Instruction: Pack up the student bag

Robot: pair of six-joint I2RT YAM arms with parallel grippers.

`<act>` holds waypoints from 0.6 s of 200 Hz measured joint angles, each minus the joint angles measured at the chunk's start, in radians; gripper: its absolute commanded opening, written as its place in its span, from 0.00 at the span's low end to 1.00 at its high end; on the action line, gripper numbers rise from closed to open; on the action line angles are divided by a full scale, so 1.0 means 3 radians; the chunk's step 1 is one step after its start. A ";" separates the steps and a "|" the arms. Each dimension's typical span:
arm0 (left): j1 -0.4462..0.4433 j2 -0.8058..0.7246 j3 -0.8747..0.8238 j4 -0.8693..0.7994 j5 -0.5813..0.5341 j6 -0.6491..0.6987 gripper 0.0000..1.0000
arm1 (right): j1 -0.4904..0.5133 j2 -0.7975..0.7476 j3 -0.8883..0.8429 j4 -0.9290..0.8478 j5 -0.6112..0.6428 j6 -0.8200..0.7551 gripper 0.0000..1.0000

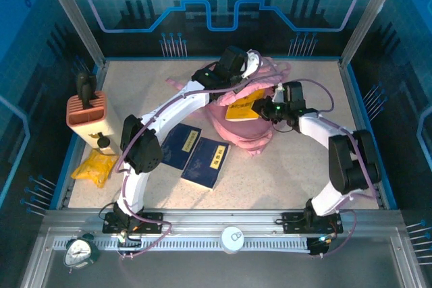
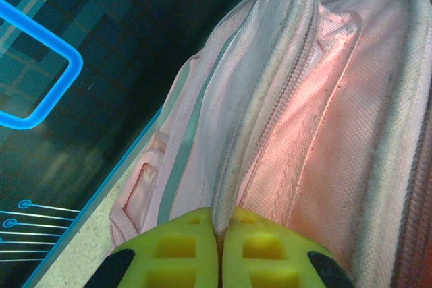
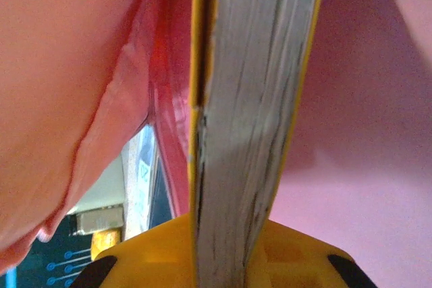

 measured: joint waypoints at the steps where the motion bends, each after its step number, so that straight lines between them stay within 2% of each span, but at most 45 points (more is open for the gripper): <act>1: 0.0000 0.0000 0.0000 -0.0001 0.0000 -0.0001 0.00 | 0.0006 0.0025 0.0014 0.0006 0.0008 0.0000 0.18; 24: 0.0014 0.0000 0.0000 0.0000 0.0011 -0.0025 0.00 | 0.0100 0.0380 0.0261 0.0090 0.0079 -0.0037 0.22; 68: 0.0056 -0.0003 0.0001 0.0000 0.0006 -0.0028 0.00 | 0.0168 0.0783 0.0584 0.0116 0.0304 -0.0235 0.47; 97: 0.0074 -0.0005 0.0000 0.0000 -0.0004 -0.0028 0.00 | 0.0178 0.0736 0.0554 -0.0028 0.0603 -0.0404 0.65; 120: 0.0074 -0.0006 -0.0006 0.0001 -0.0001 -0.0029 0.00 | 0.0187 0.0492 0.0408 -0.0239 0.0853 -0.0575 0.68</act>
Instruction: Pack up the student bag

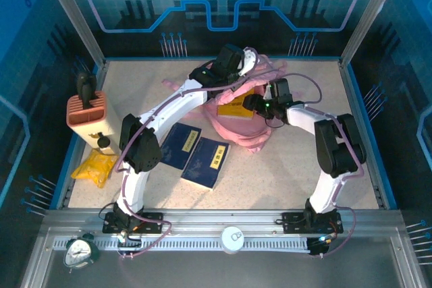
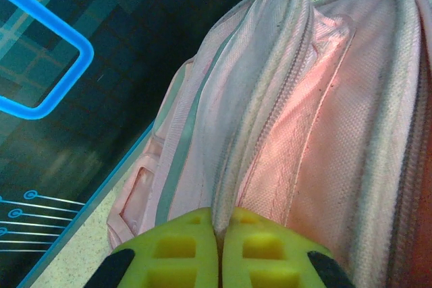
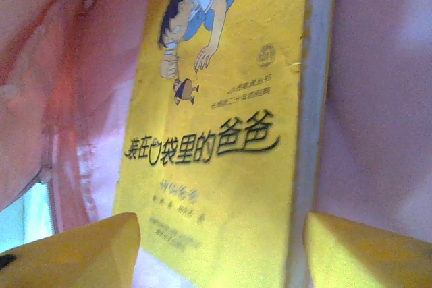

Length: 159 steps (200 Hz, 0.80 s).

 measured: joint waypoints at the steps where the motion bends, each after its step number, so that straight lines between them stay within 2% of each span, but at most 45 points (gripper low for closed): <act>1: 0.0000 0.0000 0.0000 0.0000 0.0001 0.0001 0.00 | 0.0000 -0.0010 -0.0005 -0.0008 0.0003 -0.0009 0.68; 19: 0.0000 -0.0018 -0.0031 0.0009 0.0001 0.0000 0.00 | 0.0058 -0.0272 -0.0170 -0.0100 0.0174 -0.0072 0.62; 37: 0.0000 -0.0048 -0.0079 0.0025 0.0004 0.0001 0.00 | 0.0197 -0.0434 -0.0359 -0.0079 0.0251 -0.0094 0.47; 61: 0.0000 -0.0061 -0.0100 0.0038 0.0011 -0.0005 0.00 | 0.0434 -0.0343 -0.0469 0.0019 0.0272 -0.0027 0.29; 77: 0.0000 -0.0061 -0.0100 0.0038 0.0013 -0.0022 0.00 | 0.0523 -0.0203 -0.0473 0.0122 0.0272 -0.0032 0.21; 123: 0.0000 -0.0083 -0.0137 0.0050 0.0013 -0.0061 0.00 | 0.0486 0.0111 -0.0402 0.0407 0.0420 -0.0052 0.16; 159: 0.0000 -0.0144 -0.0272 0.0114 0.0013 -0.0076 0.00 | 0.0174 0.0210 -0.0252 0.0609 0.0421 -0.0100 0.19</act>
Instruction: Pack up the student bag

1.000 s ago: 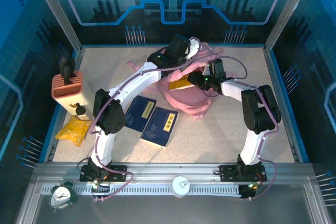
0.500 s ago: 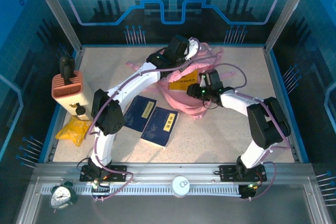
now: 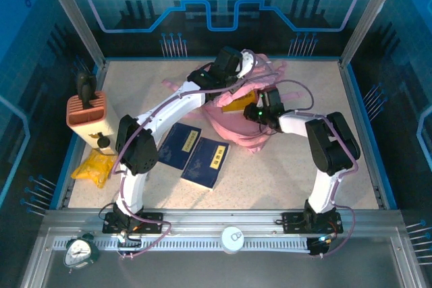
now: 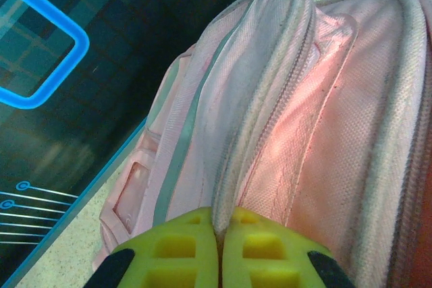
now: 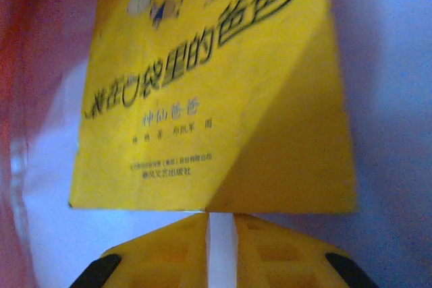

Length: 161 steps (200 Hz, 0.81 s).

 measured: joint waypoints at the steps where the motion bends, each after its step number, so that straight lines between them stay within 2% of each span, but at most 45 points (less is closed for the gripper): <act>1: 0.0000 -0.0003 -0.0005 0.0004 0.0000 0.0000 0.00 | -0.0006 0.0000 0.0001 0.0003 0.0000 -0.0001 0.19; 26: 0.0000 -0.0010 -0.0041 0.0033 0.0000 -0.0006 0.00 | -0.0086 -0.0056 -0.0043 0.0102 0.0011 -0.0089 0.31; 45: 0.0000 -0.0010 -0.0057 0.0041 0.0000 -0.0009 0.00 | -0.0014 -0.0431 -0.0361 0.0120 -0.0019 -0.0226 0.41; 71: -0.0004 -0.0022 -0.0071 0.0039 0.0015 -0.0015 0.00 | 0.0083 -0.1197 -0.0729 0.0037 -0.0008 -0.0401 0.63; 104: -0.0004 -0.0062 -0.0175 0.0089 0.0039 -0.0104 0.00 | 0.0114 -0.2066 -0.0938 -0.0158 0.0070 -0.0546 1.00; 110: -0.0004 -0.0062 -0.0182 0.0090 0.0051 -0.0128 0.00 | 0.0123 -0.2168 -0.0952 -0.0215 0.0089 -0.0538 1.00; 132: -0.0006 -0.0069 -0.0252 0.0122 0.0080 -0.0211 0.13 | 0.0159 -0.2513 -0.1044 -0.0437 0.0103 -0.0575 1.00; 149: -0.0006 -0.0069 -0.0290 0.0112 0.0154 -0.0273 0.29 | 0.0168 -0.2682 -0.1090 -0.0660 0.0086 -0.0562 1.00; 161: -0.0011 -0.0075 -0.0290 0.0095 0.0228 -0.0360 0.33 | 0.0170 -0.2766 -0.1105 -0.0806 0.0085 -0.0551 1.00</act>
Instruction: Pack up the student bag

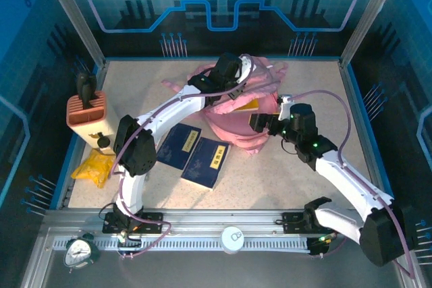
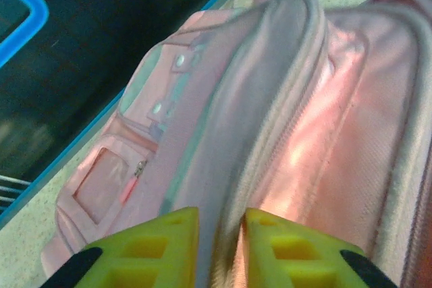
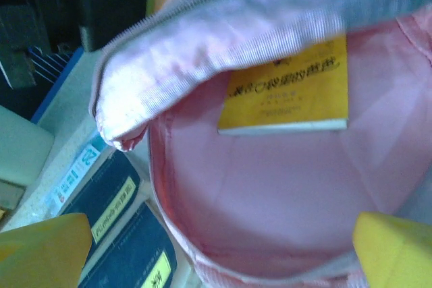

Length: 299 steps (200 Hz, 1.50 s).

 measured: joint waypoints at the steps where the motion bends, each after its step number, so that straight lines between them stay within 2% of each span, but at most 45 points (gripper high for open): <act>1: 0.0000 -0.0003 0.0000 -0.0006 0.0013 0.0001 0.33 | 0.0000 -0.0013 -0.0003 -0.0019 0.0000 0.0000 1.00; 19: -0.0006 -0.0097 -0.0065 -0.0010 0.0116 -0.0146 0.44 | 0.0003 -0.0127 -0.0014 -0.0216 -0.0015 0.0001 1.00; 40: -0.0008 -0.0385 -0.0343 0.0001 0.0239 -0.0355 0.51 | 0.0020 -0.0247 -0.0018 -0.0379 -0.0078 0.0004 1.00; 80: -0.0008 -0.1312 -0.1433 0.0164 0.0354 -0.0999 0.62 | 0.0131 -0.0385 -0.0200 -0.0505 -0.0243 0.0064 1.00; 117: -0.0008 -0.1993 -0.2444 0.0163 0.0360 -0.1668 0.68 | 0.0418 -0.0374 -0.0367 -0.0587 -0.0231 0.0186 1.00; 177: -0.0008 -0.2424 -0.3438 -0.0066 0.0429 -0.2613 0.73 | 0.1053 -0.0116 -0.0688 -0.0356 -0.0028 0.0394 1.00; 218: -0.0008 -0.2560 -0.3789 -0.0028 0.0477 -0.3031 0.73 | 0.1376 0.0149 -0.0777 -0.0076 0.0134 0.0557 1.00; 238: -0.0008 -0.2480 -0.3826 0.0052 0.0546 -0.3169 0.68 | 0.1506 0.0206 -0.0796 0.0075 0.0205 0.0618 1.00; 299: -0.0048 -0.2037 -0.4014 0.0444 0.0736 -0.3432 0.56 | 0.1542 0.0238 -0.0825 0.0187 0.0366 0.0680 0.99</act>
